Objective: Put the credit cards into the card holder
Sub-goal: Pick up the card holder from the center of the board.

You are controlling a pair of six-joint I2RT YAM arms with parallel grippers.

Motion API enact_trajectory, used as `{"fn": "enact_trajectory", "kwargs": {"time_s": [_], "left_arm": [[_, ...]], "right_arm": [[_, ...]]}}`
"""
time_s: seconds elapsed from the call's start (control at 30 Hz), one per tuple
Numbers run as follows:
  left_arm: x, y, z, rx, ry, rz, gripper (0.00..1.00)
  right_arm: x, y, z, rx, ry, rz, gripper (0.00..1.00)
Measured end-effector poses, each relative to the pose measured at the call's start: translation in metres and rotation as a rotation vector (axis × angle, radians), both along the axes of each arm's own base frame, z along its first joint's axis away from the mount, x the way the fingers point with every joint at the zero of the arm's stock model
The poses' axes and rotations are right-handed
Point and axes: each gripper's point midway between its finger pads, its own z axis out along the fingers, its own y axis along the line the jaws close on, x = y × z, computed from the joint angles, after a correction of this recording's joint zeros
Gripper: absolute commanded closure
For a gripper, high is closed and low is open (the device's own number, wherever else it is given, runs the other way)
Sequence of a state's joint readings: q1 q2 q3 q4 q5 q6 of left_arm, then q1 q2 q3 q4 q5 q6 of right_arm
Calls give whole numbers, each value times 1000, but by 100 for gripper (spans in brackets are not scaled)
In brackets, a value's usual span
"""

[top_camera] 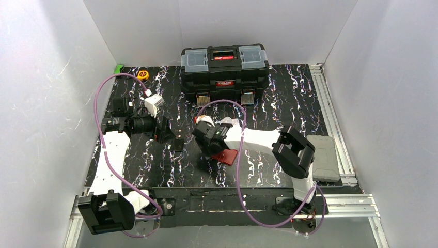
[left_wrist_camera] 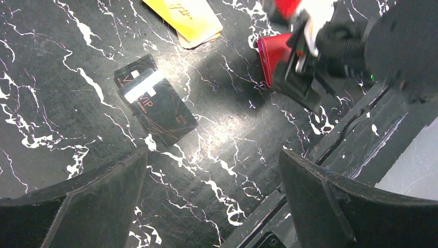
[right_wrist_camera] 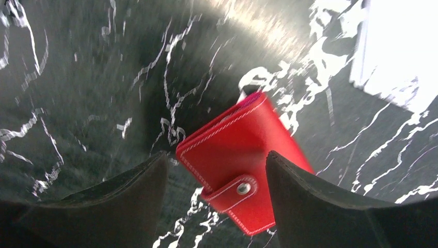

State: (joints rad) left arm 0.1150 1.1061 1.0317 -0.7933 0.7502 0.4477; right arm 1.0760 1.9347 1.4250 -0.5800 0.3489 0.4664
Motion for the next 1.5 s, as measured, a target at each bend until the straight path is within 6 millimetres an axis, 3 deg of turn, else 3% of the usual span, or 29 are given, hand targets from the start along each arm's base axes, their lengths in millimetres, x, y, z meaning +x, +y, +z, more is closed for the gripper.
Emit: {"fn": "enact_trajectory", "kwargs": {"time_s": [0.17,0.33,0.53,0.67,0.73,0.97,1.13,1.27,1.4,1.5], "left_arm": [[-1,-2,1,-10,-5,-13,1],[-1,-4,2,-15,-14,-25,0],[-1,-4,3,-17,-19,-33,1],[-1,-4,3,-17,-22,-37,1],[-1,-4,3,-15,-25,-40,1],[-10,-7,3,-7,-30,-105,1],[-15,-8,2,-3,-34,-155,0],[-18,-8,2,10,-51,-184,0],[-19,-9,2,23,-83,-214,1],[-23,-10,0,23,-106,-250,0]], "right_arm": [[-32,-11,-22,-84,9,64,28],[-46,-40,-16,-93,15,52,27],[-59,-63,19,-3,8,25,21],[-64,-73,48,113,-6,-24,24],[-63,-81,51,152,9,-68,25],[-63,-127,1,157,184,-258,26],[-59,-111,-4,241,256,-257,29],[-51,-103,-8,281,296,-257,40],[-39,-91,-21,268,350,-259,42],[-33,-82,-22,286,359,-243,50]]}}
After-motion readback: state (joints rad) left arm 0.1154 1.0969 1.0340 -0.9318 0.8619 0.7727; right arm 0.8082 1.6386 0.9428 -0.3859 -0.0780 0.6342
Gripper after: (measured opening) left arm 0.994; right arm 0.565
